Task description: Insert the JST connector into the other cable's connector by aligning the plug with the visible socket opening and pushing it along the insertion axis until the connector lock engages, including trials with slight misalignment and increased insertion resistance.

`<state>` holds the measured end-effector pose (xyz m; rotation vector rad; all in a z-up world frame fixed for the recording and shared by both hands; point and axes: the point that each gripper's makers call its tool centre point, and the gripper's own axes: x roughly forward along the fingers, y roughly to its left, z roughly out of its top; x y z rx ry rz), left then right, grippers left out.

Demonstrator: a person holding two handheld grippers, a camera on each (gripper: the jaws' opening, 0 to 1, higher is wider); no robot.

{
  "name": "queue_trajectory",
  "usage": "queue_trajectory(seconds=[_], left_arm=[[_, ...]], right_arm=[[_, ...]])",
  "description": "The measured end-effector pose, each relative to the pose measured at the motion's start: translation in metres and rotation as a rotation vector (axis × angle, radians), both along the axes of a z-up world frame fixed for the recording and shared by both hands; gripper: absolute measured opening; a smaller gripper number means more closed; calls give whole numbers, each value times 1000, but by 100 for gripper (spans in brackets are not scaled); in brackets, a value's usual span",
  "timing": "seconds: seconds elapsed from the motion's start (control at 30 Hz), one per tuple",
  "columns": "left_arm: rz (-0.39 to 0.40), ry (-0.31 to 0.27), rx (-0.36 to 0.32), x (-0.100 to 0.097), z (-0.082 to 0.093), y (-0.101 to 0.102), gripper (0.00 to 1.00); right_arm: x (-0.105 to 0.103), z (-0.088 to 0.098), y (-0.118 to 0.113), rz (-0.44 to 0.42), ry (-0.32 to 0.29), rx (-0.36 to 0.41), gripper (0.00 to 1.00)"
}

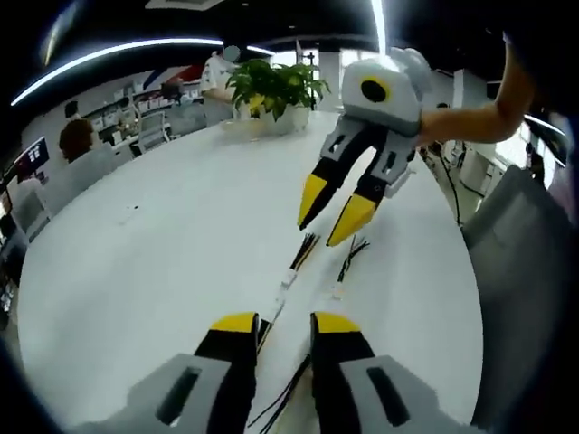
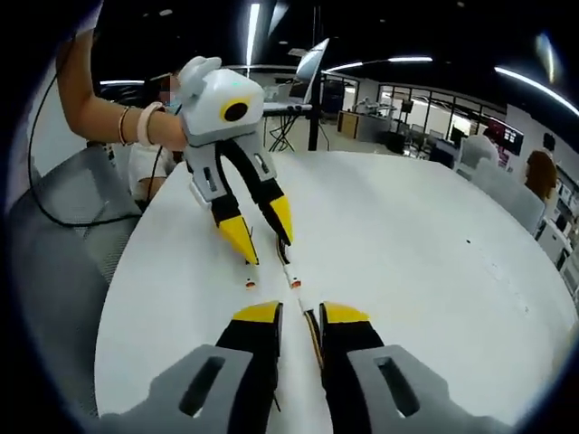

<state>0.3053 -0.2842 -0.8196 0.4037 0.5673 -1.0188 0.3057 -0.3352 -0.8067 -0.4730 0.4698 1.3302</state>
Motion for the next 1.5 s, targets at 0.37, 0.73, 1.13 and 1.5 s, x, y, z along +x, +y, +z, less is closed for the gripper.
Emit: queue_trajectory(seconds=[0.37,0.73,1.13,1.5], left_arm=[[-45,-59,-18,6,0,-15,9],[-120,-106,30,12,-9,-12,8],[-146,-85,12,13,-16,-11,7],[-175,-88,2,15,-19,-14,2]], right_arm=[[11,-15,9,30,4,-22,13],[15,-26,16,69,11,-49,12],[22,-37,13,86,24,-73,12],[19,-38,15,97,30,-79,10]])
